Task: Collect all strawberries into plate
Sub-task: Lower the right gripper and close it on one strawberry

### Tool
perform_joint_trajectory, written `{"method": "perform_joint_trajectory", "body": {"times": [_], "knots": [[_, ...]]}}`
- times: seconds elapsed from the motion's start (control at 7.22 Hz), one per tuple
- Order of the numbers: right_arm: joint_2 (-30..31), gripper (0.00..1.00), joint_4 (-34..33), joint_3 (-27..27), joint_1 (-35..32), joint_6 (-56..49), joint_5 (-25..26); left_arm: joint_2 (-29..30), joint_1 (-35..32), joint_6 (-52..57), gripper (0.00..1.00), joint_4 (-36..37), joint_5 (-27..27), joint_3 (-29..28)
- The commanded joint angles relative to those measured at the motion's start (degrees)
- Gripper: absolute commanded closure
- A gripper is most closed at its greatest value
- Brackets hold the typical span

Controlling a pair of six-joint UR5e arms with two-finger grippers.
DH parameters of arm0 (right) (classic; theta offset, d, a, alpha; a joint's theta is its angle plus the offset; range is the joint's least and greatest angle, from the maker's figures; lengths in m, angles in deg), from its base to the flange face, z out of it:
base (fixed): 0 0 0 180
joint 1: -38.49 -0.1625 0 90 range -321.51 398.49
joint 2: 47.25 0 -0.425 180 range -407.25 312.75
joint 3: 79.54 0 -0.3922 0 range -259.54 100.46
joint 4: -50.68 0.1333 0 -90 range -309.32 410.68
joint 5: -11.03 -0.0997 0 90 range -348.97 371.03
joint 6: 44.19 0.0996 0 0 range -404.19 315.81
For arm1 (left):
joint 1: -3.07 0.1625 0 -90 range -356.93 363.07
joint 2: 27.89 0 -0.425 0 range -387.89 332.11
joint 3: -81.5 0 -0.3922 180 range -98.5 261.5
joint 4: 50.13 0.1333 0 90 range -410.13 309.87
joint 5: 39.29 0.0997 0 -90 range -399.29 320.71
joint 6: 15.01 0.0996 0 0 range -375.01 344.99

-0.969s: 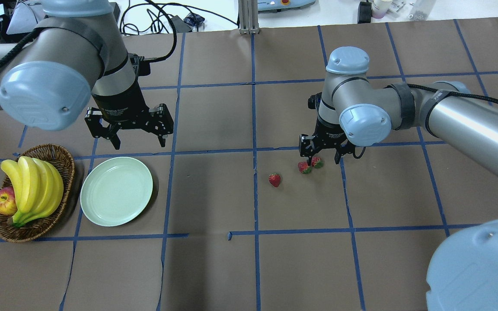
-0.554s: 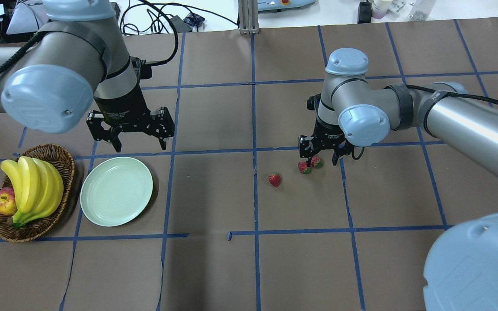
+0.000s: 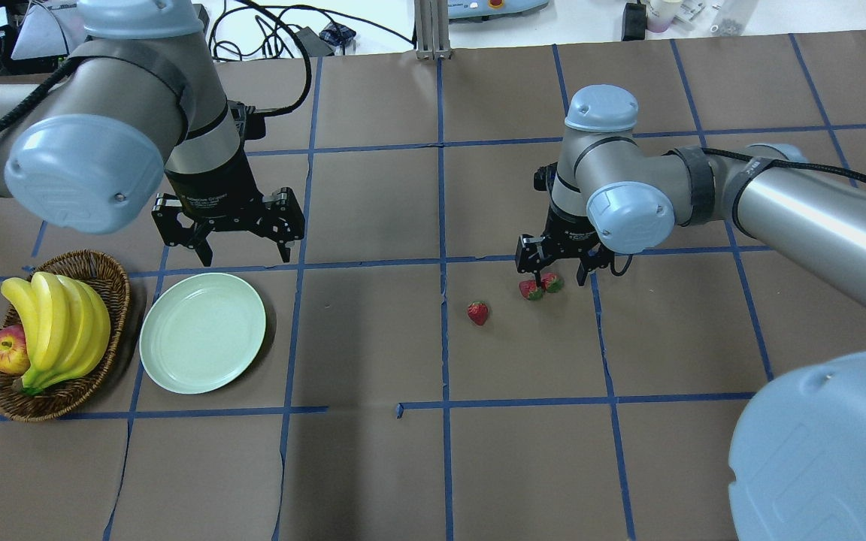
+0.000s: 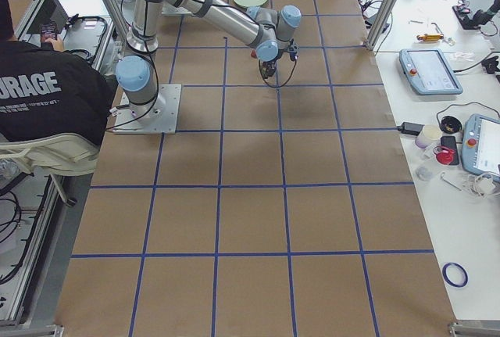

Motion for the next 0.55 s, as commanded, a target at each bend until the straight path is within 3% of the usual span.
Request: {"method": "perform_joint_trajectory", "body": {"times": [0.0, 0.42], "knots": [[0.4, 0.25, 0.0, -0.1, 0.2, -0.5, 0.5, 0.0, 0.0, 0.0, 0.0, -0.1, -0.1, 0.1], [0.4, 0.25, -0.3, -0.5, 0.2, 1.8, -0.6, 0.1, -0.1, 0.0, 0.0, -0.1, -0.1, 0.4]]}}
